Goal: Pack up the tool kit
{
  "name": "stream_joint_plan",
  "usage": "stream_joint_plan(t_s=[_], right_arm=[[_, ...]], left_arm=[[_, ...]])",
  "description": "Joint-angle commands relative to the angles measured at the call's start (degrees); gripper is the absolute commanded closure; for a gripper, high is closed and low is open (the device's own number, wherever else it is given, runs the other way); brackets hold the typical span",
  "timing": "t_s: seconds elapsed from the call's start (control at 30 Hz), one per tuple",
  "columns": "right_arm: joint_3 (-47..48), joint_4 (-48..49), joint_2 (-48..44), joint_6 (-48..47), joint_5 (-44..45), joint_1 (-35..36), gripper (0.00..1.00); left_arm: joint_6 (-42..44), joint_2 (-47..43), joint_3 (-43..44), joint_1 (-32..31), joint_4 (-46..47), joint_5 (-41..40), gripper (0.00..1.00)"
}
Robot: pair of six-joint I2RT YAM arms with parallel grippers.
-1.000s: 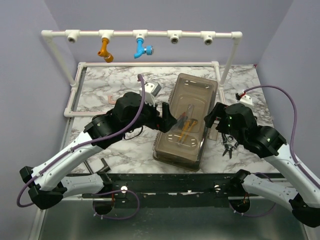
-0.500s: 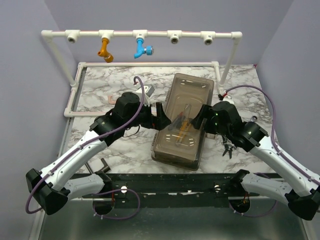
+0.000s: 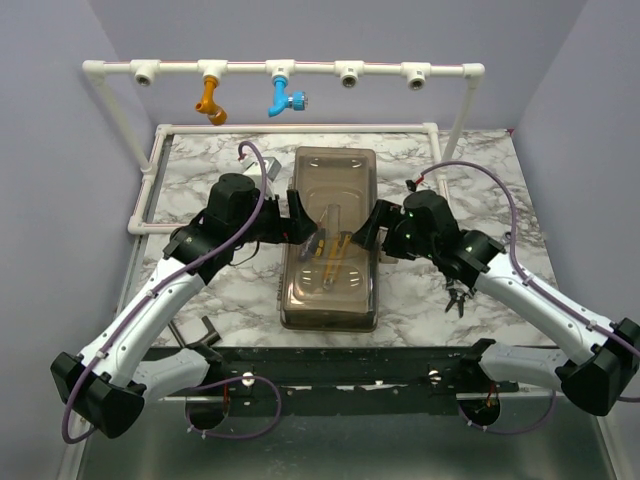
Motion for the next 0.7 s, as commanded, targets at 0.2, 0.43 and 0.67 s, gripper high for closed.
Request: stream_joint_plan(t_s=[0.2,0.43,0.67], right_arm=[[6.7,-16.0,-3.5,-6.8,22.8,-1.6,0.08],[2.1,-16.7,-2.4,-7.3,28.8,-5.8,0.08],[-6.3,-10.8,-1.4,-8.6,23.9,-15.5,0.11]], left_arm=[[1.3,0.7,0.6,4.0,-2.1,-1.2,0.09],[1.5,2.8,1.6,4.7,-1.1,0.3,0.1],[2.3,4.3,3.4,4.7,-1.2,0.8,0.1]])
